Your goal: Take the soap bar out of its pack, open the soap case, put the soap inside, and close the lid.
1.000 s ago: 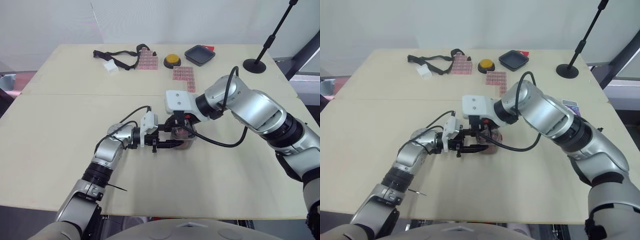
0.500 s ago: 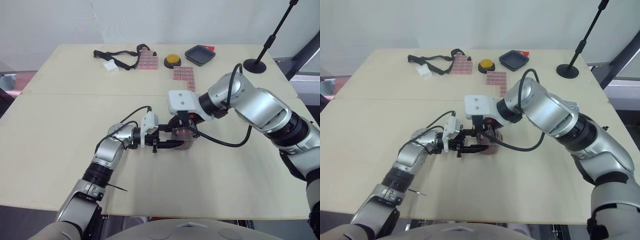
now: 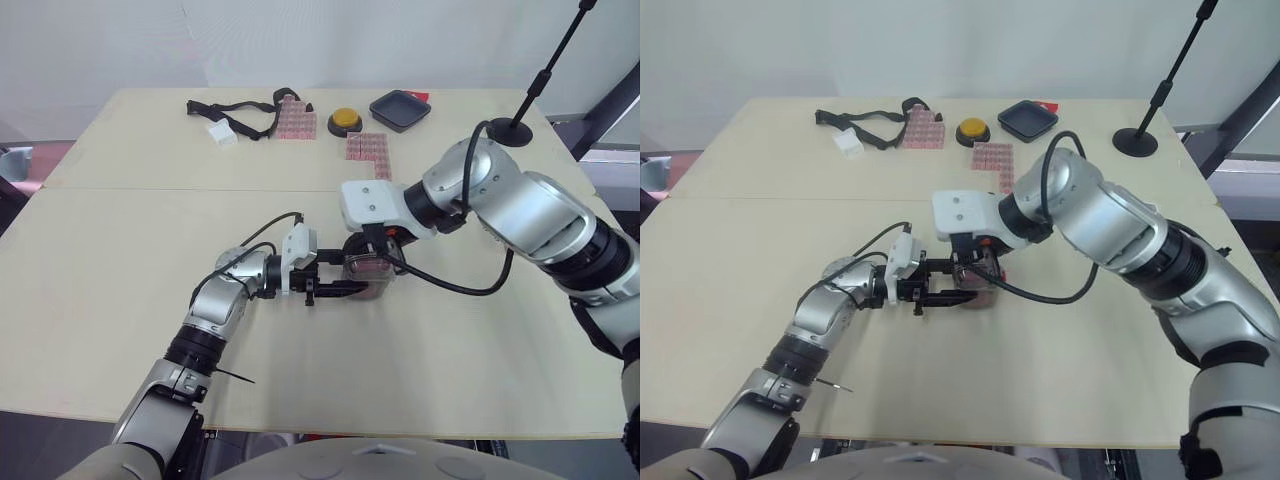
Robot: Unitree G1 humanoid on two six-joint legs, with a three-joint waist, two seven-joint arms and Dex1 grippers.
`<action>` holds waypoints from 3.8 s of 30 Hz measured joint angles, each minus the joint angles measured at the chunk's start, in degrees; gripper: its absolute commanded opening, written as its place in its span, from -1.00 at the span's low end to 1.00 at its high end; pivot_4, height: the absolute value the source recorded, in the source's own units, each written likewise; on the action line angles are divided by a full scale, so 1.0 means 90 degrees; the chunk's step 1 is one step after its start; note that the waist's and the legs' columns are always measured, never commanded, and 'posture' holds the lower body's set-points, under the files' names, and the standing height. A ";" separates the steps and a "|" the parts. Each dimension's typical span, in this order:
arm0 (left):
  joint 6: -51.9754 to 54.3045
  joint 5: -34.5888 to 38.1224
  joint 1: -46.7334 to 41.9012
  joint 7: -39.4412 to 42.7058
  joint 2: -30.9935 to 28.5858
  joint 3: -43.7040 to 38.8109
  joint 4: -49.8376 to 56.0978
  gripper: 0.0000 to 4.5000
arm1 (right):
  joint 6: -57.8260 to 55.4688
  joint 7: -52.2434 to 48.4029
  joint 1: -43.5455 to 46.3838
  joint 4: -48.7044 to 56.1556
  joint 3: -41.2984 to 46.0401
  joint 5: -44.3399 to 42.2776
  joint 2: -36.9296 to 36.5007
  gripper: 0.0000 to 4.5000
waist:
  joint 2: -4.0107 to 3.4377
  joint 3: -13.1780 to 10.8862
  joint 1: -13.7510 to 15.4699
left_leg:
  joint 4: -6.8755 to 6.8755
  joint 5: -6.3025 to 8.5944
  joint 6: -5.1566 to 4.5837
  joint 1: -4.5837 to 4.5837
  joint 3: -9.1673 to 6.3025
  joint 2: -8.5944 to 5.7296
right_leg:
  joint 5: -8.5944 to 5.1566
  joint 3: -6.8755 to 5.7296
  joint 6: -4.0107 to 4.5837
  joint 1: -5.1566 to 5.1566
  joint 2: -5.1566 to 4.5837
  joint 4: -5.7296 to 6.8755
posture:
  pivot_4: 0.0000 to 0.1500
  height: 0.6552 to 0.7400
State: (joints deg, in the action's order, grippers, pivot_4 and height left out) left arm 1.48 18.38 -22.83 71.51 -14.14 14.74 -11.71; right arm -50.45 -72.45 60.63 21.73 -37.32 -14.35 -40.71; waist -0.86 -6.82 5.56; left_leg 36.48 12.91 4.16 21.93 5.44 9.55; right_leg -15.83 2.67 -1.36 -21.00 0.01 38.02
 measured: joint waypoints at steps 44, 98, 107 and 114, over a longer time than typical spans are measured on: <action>0.0013 -0.0047 0.0019 0.0032 -0.0032 0.0016 0.0031 -0.14 | 0.0555 0.0243 -0.1572 0.0466 0.1370 -0.0309 -0.0456 -0.99 | 0.0002 0.0002 -0.0032 | -0.0017 0.0000 0.0000 -0.0044 0.0002 0.0000 | 0.0000 0.0003 0.0000 0.0042 -0.0001 -0.0016 | 1.00 1.00; -0.0074 -0.0036 0.0111 0.0127 -0.0086 -0.0018 0.0137 -0.14 | 0.1119 0.0788 -0.3346 0.0331 0.2914 -0.1469 -0.0279 0.99 | 0.0002 0.0001 -0.0026 | -0.0039 0.0001 0.0000 -0.0034 0.0001 -0.0001 | 0.0000 -0.0003 0.0000 0.0044 0.0000 -0.0062 | 1.00 1.00; -0.0073 -0.0036 0.0118 0.0126 -0.0101 -0.0017 0.0152 -0.14 | 0.1049 0.1105 -0.3560 0.0331 0.2693 -0.1436 -0.0199 0.99 | 0.0002 0.0001 -0.0034 | -0.0042 0.0001 0.0000 -0.0035 0.0001 -0.0001 | 0.0000 -0.0004 0.0000 0.0044 -0.0001 -0.0071 | 1.00 1.00; -0.0072 -0.0036 0.0118 0.0127 -0.0102 -0.0016 0.0154 -0.14 | 0.1026 0.1207 -0.3715 0.0331 0.2662 -0.1436 -0.0194 0.33 | 0.0002 0.0001 -0.0034 | -0.0042 0.0001 0.0000 -0.0035 0.0001 -0.0001 | 0.0000 -0.0004 0.0000 0.0044 -0.0001 -0.0071 | 1.00 1.00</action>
State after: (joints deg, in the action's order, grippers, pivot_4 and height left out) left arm 0.83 18.06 -21.76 72.65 -15.06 14.60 -10.32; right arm -41.22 -61.59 27.20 24.70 -13.36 -27.28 -42.45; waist -0.85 -6.81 5.25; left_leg 36.10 12.92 4.16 21.61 5.45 9.54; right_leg -15.83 2.63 -1.36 -20.60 0.00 37.38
